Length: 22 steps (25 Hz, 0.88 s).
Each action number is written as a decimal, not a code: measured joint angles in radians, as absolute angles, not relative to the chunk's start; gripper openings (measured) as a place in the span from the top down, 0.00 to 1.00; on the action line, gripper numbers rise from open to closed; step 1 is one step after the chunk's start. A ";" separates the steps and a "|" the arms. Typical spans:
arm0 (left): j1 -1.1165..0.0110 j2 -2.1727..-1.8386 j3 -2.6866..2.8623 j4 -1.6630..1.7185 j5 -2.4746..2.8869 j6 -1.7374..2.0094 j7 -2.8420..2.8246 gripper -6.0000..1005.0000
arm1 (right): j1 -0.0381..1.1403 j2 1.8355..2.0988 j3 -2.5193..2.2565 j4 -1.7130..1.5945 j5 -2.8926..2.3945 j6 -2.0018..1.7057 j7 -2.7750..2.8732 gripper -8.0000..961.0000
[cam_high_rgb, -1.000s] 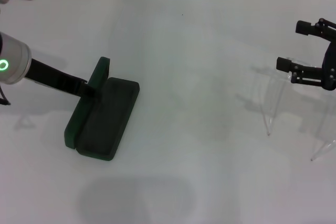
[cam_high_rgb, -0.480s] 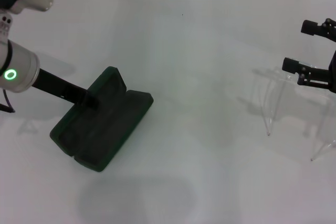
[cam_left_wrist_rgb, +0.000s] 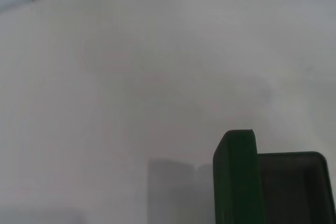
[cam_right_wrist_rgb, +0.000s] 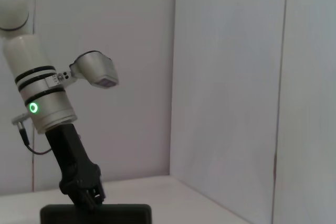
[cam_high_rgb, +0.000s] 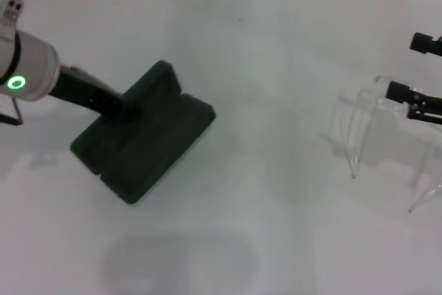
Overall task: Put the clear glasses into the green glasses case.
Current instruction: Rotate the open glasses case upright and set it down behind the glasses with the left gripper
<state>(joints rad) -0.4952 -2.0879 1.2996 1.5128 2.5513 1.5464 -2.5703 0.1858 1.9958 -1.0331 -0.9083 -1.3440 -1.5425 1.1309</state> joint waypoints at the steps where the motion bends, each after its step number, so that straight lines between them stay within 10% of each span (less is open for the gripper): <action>1: -0.490 -2.088 1.313 1.536 2.537 1.547 -2.548 0.79 | 0.186 1.996 -1.017 -0.898 -1.344 -1.559 1.131 0.09; 22: -0.589 -2.087 1.515 1.630 2.509 1.590 -2.290 0.79 | 0.072 1.991 -0.883 -0.820 -1.396 -1.763 1.064 0.09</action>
<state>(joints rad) -0.5886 -2.0868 1.5155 1.6295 2.5089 1.5895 -2.2901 0.0722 1.9914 -0.8828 -0.8196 -1.3957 -1.7631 1.0643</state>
